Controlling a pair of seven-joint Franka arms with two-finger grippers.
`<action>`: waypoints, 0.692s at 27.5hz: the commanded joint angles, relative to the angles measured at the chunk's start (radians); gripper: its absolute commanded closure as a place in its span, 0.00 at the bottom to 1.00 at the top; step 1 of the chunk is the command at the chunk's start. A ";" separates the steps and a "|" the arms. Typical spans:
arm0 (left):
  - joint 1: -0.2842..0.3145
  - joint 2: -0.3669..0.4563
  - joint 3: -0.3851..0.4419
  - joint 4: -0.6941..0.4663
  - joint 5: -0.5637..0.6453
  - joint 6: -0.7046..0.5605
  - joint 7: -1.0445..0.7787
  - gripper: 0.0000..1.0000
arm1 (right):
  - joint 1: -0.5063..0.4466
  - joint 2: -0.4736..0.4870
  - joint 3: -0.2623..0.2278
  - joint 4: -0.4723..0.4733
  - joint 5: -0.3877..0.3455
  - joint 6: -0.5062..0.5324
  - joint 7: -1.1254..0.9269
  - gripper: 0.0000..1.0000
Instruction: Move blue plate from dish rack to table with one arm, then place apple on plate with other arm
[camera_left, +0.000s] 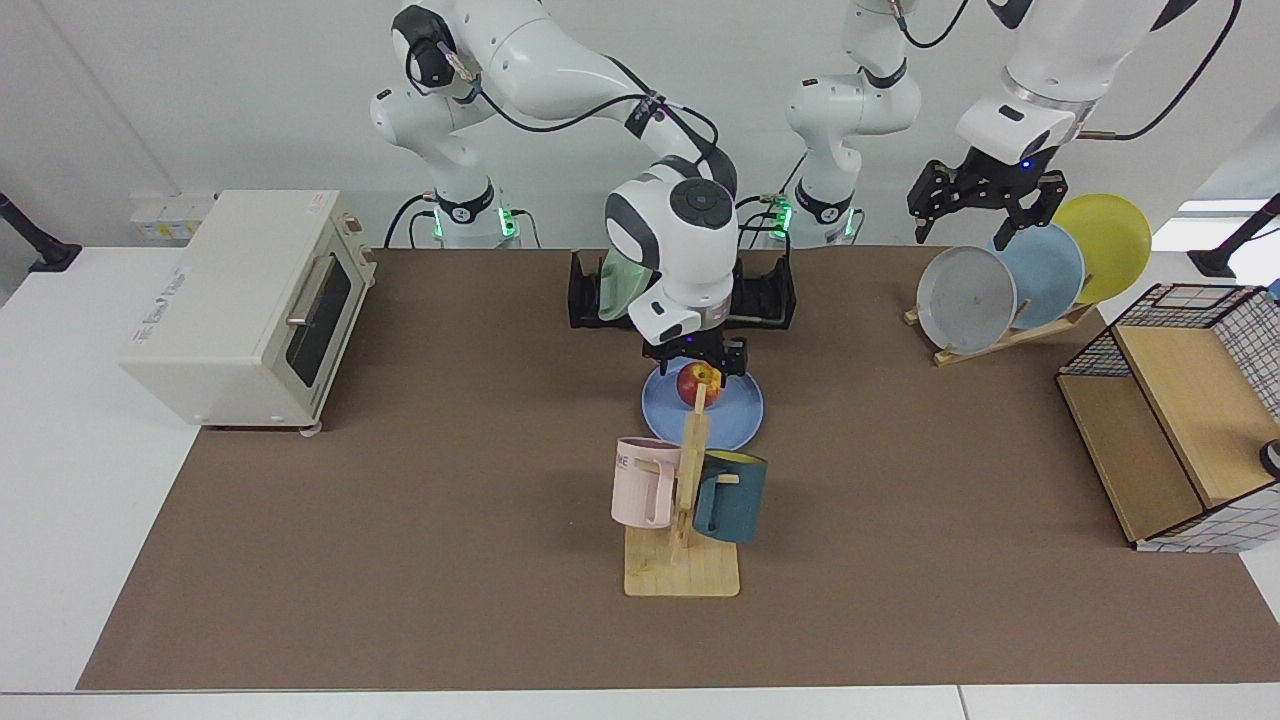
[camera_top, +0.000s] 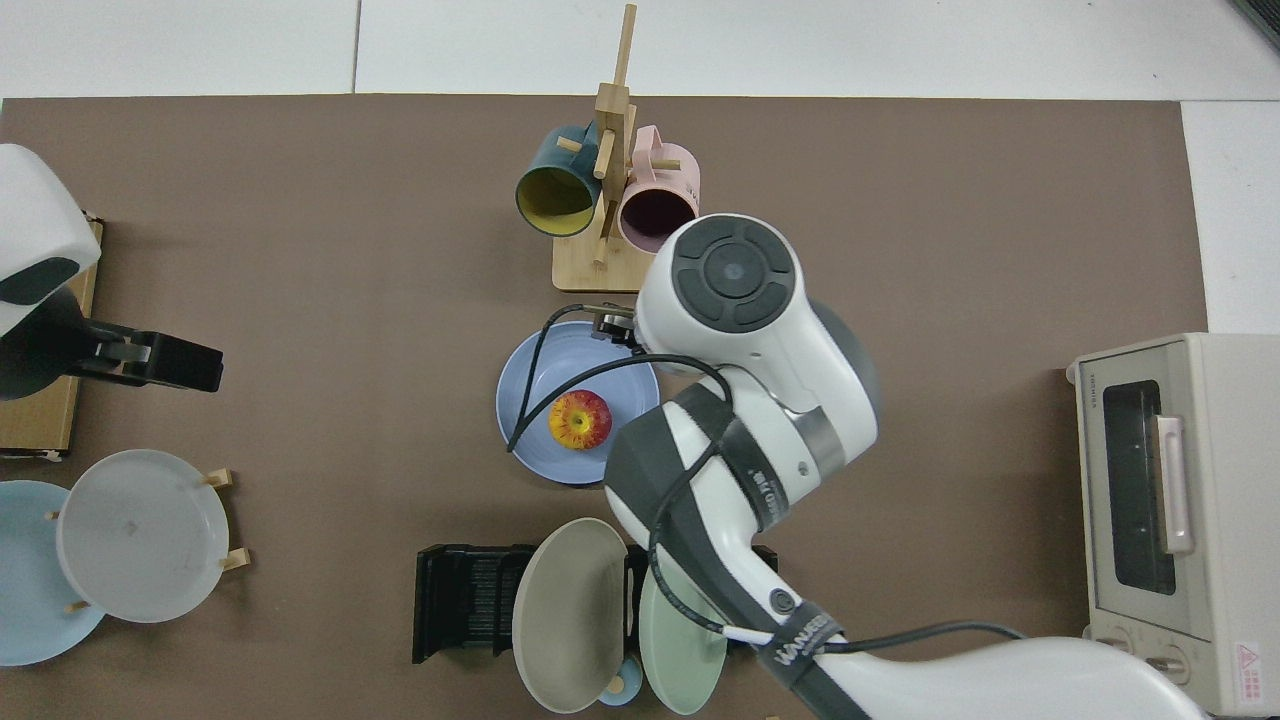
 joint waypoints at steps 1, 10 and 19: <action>0.000 -0.007 0.001 0.013 0.005 -0.025 -0.009 0.00 | -0.088 -0.161 0.016 -0.186 0.011 0.006 -0.164 0.00; 0.000 -0.009 0.001 0.013 0.005 -0.027 -0.009 0.00 | -0.208 -0.299 0.016 -0.351 -0.002 0.029 -0.394 0.00; 0.000 -0.009 0.001 0.013 0.005 -0.027 -0.009 0.00 | -0.338 -0.395 0.013 -0.421 -0.004 0.029 -0.658 0.00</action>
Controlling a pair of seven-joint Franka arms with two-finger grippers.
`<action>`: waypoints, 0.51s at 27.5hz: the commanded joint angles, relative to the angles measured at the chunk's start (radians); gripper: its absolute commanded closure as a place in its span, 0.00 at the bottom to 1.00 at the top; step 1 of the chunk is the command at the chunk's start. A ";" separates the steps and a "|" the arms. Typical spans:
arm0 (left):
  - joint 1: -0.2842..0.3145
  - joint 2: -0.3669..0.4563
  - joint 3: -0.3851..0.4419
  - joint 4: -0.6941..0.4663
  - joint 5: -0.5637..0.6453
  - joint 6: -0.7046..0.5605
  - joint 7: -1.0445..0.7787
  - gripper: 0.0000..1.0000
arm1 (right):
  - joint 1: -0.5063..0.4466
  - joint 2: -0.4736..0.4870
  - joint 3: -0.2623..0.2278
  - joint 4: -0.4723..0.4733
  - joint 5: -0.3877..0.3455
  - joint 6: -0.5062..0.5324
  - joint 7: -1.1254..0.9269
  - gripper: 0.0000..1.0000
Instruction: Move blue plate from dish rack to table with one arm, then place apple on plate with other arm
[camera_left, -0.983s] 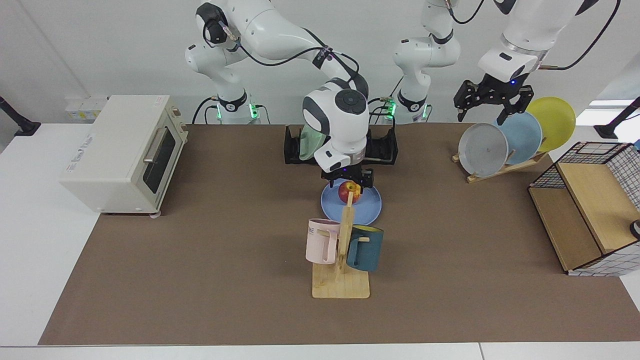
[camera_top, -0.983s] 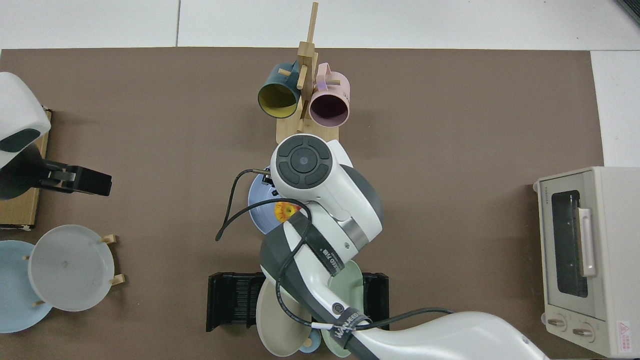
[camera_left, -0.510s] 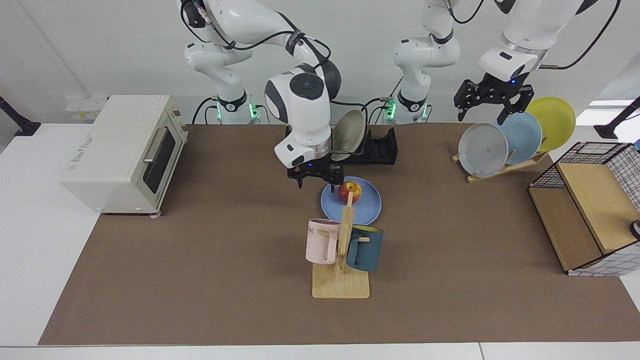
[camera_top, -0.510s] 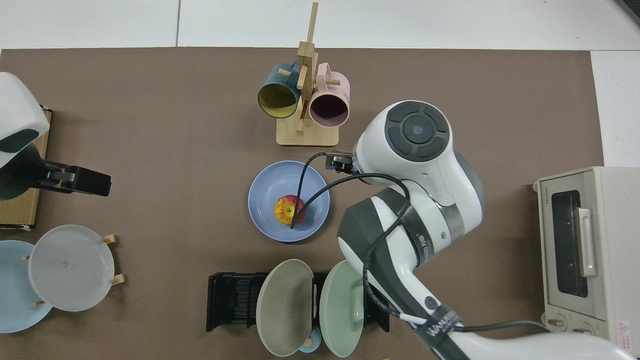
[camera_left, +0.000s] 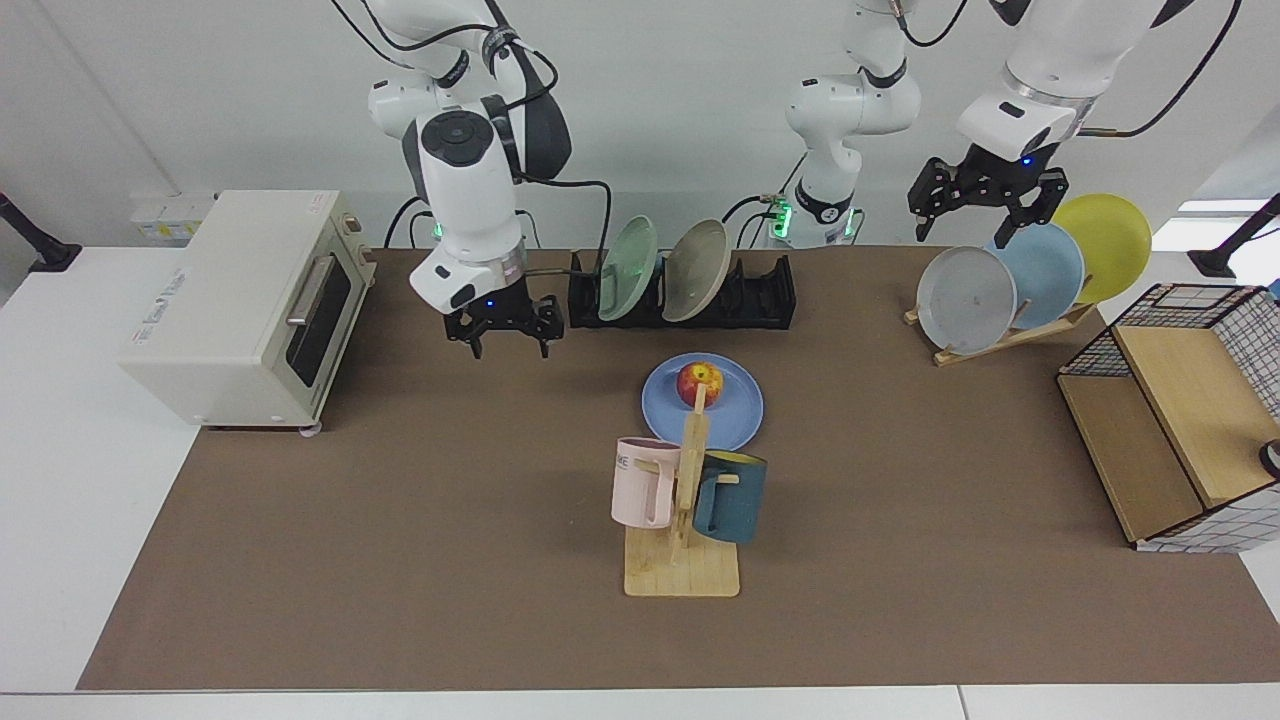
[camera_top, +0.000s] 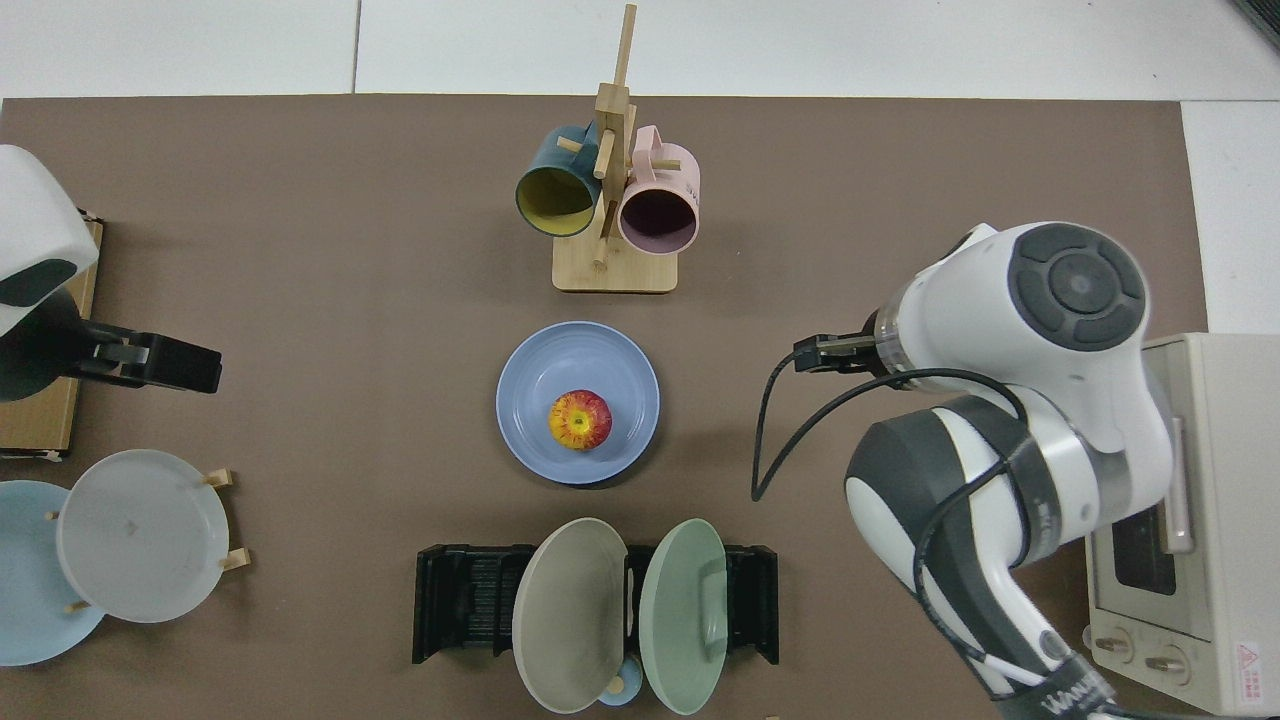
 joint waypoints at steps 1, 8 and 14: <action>-0.002 -0.006 0.001 0.013 0.005 -0.025 -0.009 0.00 | -0.082 -0.088 0.012 -0.073 -0.003 0.023 -0.160 0.00; -0.002 -0.006 0.001 0.014 0.007 -0.025 -0.009 0.00 | -0.160 -0.126 -0.003 -0.070 -0.002 0.003 -0.288 0.00; -0.002 -0.006 0.001 0.014 0.005 -0.025 -0.009 0.00 | -0.139 -0.131 -0.069 -0.008 0.008 -0.063 -0.314 0.00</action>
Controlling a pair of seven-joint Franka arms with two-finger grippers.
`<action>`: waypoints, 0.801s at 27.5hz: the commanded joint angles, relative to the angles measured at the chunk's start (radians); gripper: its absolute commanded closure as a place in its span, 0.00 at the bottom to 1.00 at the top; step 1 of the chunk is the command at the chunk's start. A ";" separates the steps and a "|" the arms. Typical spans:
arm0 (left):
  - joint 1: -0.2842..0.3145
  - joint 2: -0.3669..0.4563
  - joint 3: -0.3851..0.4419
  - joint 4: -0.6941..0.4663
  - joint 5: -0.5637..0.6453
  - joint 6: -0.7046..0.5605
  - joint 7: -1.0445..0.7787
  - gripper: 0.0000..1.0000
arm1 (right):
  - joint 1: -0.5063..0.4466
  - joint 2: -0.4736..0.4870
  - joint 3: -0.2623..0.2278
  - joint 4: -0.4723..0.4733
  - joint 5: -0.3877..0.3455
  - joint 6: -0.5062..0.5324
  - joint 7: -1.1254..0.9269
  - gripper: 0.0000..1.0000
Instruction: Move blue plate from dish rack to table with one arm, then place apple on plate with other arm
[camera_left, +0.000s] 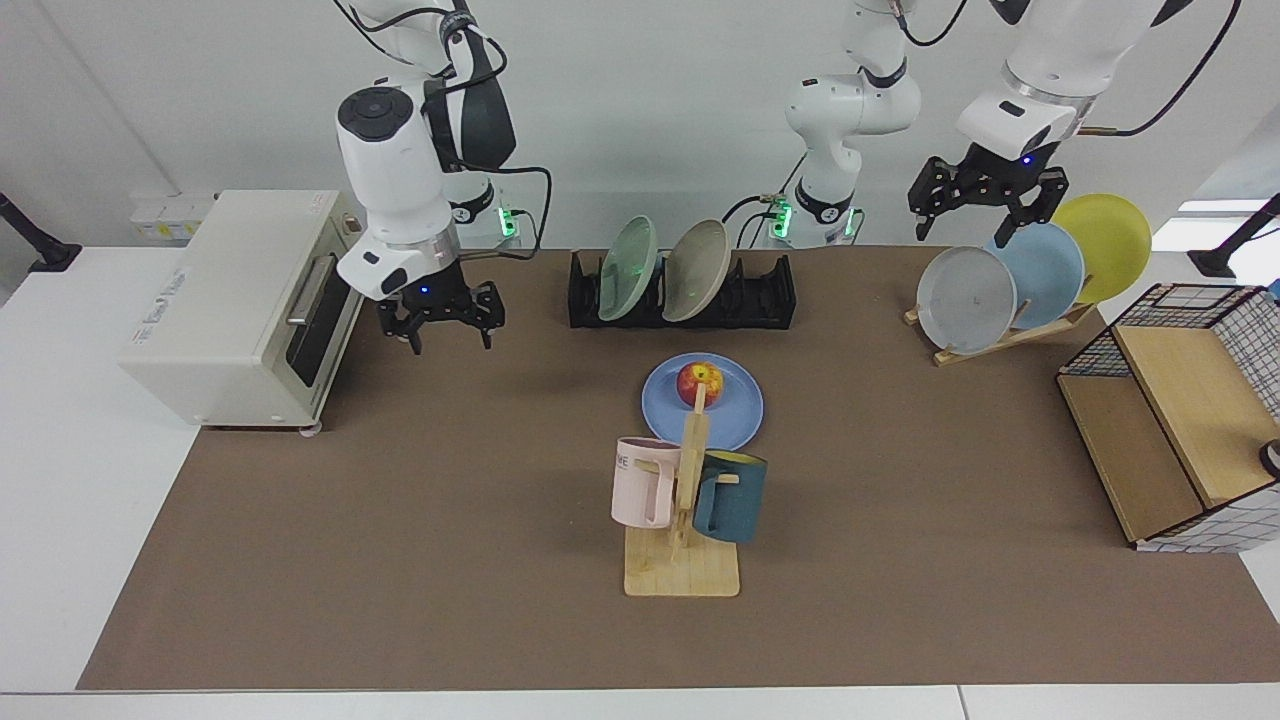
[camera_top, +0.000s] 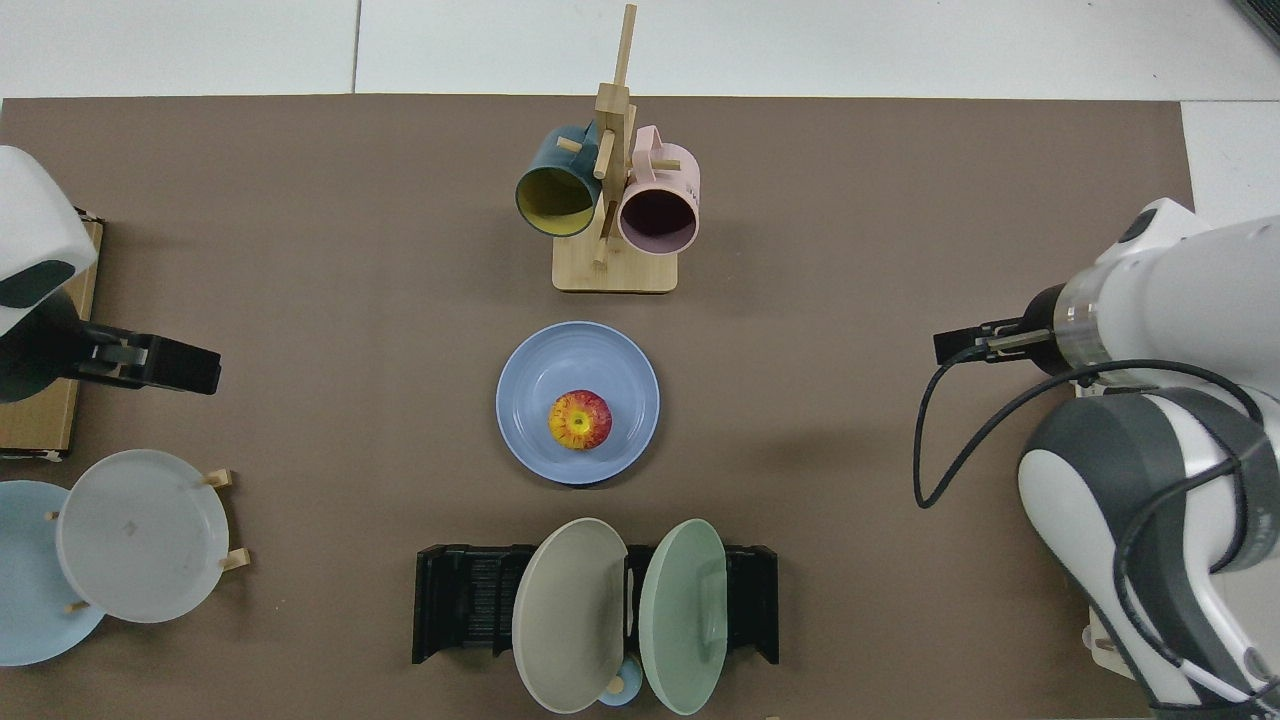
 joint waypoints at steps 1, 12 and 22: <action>-0.002 -0.004 0.001 0.014 0.005 -0.024 -0.009 0.00 | 0.005 -0.025 -0.028 0.037 0.009 -0.071 -0.062 0.00; -0.002 -0.005 0.001 0.014 0.007 -0.024 -0.009 0.00 | 0.092 -0.023 -0.163 0.150 0.053 -0.208 -0.110 0.00; -0.002 -0.005 0.001 0.013 0.005 -0.025 -0.009 0.00 | 0.097 -0.017 -0.219 0.232 0.081 -0.309 -0.111 0.00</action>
